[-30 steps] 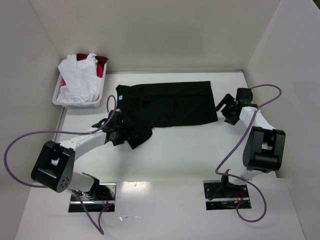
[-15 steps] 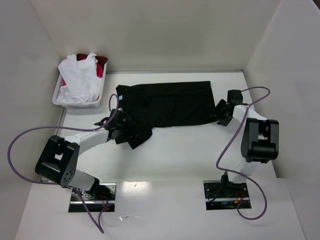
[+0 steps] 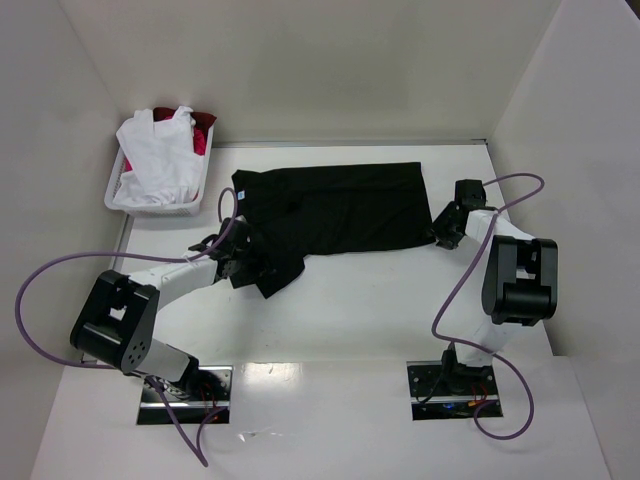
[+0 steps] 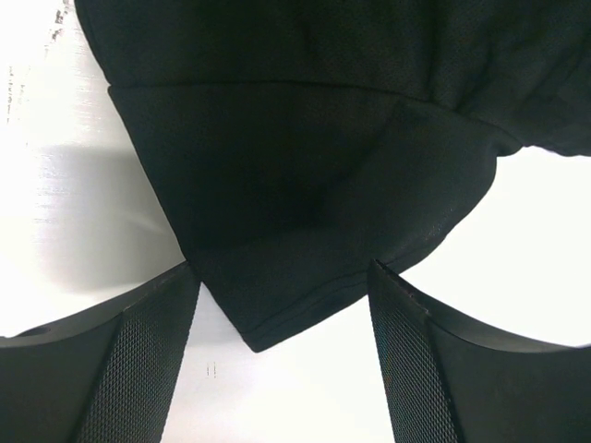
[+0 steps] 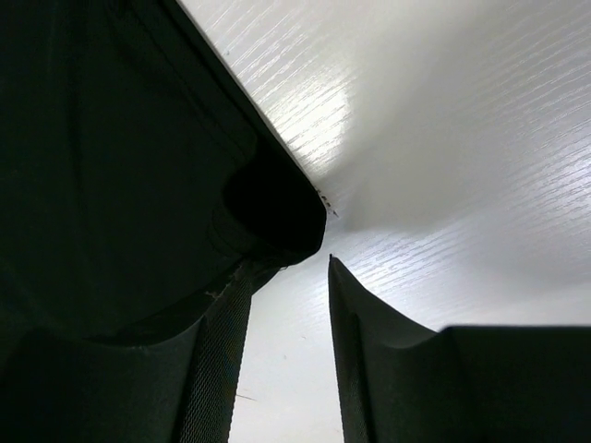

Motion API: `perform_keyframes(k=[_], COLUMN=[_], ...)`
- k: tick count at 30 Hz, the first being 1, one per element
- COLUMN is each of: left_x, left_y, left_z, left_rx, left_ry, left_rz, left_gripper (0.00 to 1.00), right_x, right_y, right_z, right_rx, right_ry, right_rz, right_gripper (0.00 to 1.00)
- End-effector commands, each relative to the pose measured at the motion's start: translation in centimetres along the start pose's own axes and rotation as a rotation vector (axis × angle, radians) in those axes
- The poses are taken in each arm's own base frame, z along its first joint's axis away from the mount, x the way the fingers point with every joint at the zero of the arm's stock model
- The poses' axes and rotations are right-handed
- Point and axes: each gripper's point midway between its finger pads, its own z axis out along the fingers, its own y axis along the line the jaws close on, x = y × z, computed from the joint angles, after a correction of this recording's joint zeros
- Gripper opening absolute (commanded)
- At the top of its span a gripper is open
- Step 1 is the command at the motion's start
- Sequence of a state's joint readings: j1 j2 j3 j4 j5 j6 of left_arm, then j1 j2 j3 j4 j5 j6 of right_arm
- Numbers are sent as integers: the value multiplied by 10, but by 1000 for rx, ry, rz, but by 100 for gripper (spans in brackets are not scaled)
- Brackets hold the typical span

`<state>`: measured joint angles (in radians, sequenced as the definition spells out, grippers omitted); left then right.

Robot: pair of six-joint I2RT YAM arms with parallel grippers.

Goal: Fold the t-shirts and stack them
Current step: Grap the side of the flattened tshirt closest away from the robot with both arms

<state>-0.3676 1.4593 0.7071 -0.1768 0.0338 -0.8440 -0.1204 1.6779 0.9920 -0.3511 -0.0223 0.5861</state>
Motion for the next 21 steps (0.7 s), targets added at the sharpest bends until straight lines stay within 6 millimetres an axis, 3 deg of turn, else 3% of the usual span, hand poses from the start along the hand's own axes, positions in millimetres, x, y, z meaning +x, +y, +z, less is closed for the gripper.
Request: perform_keyframes(k=[1, 16, 21], left_x=[-5, -1, -1], left_y=[-9, -9, -9], left_z=[2, 1, 1], left_rx=[27, 34, 34], left_ry=[-5, 14, 14], left_rz=[10, 28, 28], left_gripper=[80, 79, 79], right_x=[-10, -16, -18], right_y=[1, 7, 8], right_z=[5, 16, 16], right_rx=[3, -6, -11], right_ry=[-50, -61, -68], right_rz=[13, 40, 41], right_gripper=[44, 43, 27])
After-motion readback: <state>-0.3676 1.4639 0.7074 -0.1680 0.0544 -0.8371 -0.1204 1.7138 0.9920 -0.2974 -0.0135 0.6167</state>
